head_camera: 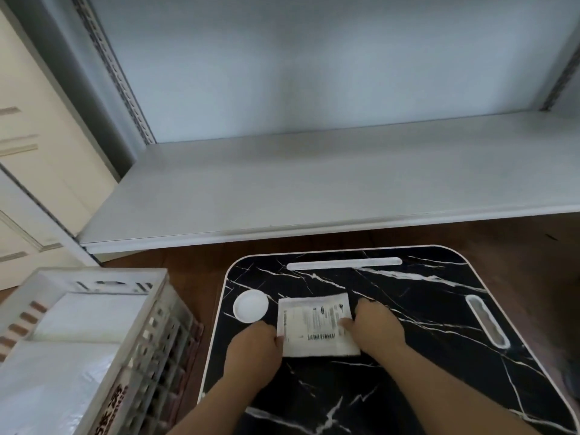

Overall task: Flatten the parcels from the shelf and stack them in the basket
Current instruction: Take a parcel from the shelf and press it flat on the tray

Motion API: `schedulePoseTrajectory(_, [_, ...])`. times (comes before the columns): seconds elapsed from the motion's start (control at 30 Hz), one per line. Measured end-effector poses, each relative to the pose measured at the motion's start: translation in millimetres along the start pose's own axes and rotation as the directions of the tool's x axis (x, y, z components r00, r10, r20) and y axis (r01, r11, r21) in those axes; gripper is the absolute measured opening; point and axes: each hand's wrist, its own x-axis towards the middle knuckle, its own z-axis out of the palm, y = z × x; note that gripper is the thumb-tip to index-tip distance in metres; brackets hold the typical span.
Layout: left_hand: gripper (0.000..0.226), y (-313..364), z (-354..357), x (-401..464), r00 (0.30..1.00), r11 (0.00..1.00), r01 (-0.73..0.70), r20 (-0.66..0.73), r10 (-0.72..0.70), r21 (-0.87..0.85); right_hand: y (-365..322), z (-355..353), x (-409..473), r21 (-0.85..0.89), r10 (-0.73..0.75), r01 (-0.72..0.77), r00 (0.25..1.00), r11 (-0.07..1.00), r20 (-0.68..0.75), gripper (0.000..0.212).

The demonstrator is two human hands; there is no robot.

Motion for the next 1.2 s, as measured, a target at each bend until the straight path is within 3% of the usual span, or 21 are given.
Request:
schedulePoseTrajectory(0.1, [0.022, -1.4, 3.9, 6.3, 0.994, 0.999, 0.03, -0.105, -0.034, -0.039, 2.5, 6.3, 3.1, -0.181, -0.166, 0.141, 0.977, 0.973, -0.135, 0.045])
schedulePoseTrajectory(0.17, [0.038, -1.0, 12.3, 14.4, 0.99, 0.999, -0.024, -0.143, 0.02, -0.024, 1.3, 14.1, 8.9, -0.221, -0.307, 0.28, 0.947, 0.934, -0.098, 0.052])
schedulePoseTrajectory(0.23, [0.053, 3.4, 24.9, 22.4, 0.99, 0.995, -0.1, -0.094, 0.101, 0.008, -2.4, 29.5, 8.9, -0.264, -0.394, 0.385, 0.919, 0.885, 0.019, 0.064])
schedulePoseTrajectory(0.3, [0.061, 10.9, 42.6, 31.0, 0.991, 0.991, -0.123, -0.043, 0.125, 0.048, 0.0, 50.5, 12.6, -0.307, -0.407, 0.395, 0.913, 0.866, 0.024, 0.076])
schedulePoseTrajectory(0.4, [0.064, 17.9, 62.3, 40.2, 0.994, 0.993, -0.105, 0.005, 0.105, 0.062, 7.1, 73.5, 17.6, -0.266, -0.387, 0.376, 0.922, 0.887, 0.015, 0.071])
schedulePoseTrajectory(0.5, [0.053, 16.1, 81.0, 50.1, 0.989, 0.988, -0.15, -0.012, 0.15, 0.048, 9.1, 82.7, 22.9, -0.295, -0.444, 0.413, 0.895, 0.861, -0.041, 0.067])
schedulePoseTrajectory(0.67, [0.059, 11.3, 93.4, 56.1, 0.979, 0.982, -0.177, -0.091, 0.183, 0.069, 11.8, 89.3, 29.4, -0.304, -0.501, 0.458, 0.861, 0.836, -0.081, 0.063])
schedulePoseTrajectory(0.87, [0.057, 11.6, 90.3, 60.6, 0.978, 0.975, -0.2, -0.047, 0.206, 0.097, 9.4, 83.8, 33.8, -0.318, -0.463, 0.443, 0.886, 0.839, 0.011, 0.06])
schedulePoseTrajectory(1.03, [0.07, 13.1, 82.9, 57.0, 0.976, 0.972, -0.216, 0.041, 0.213, 0.094, 8.4, 79.8, 29.4, -0.296, -0.498, 0.502, 0.862, 0.813, 0.095, 0.085])
schedulePoseTrajectory(1.2, [0.066, 6.5, 73.7, 60.8, 0.958, 0.957, -0.259, 0.159, 0.239, 0.126, 14.4, 60.6, 32.3, -0.248, -0.512, 0.557, 0.829, 0.792, 0.226, 0.074])
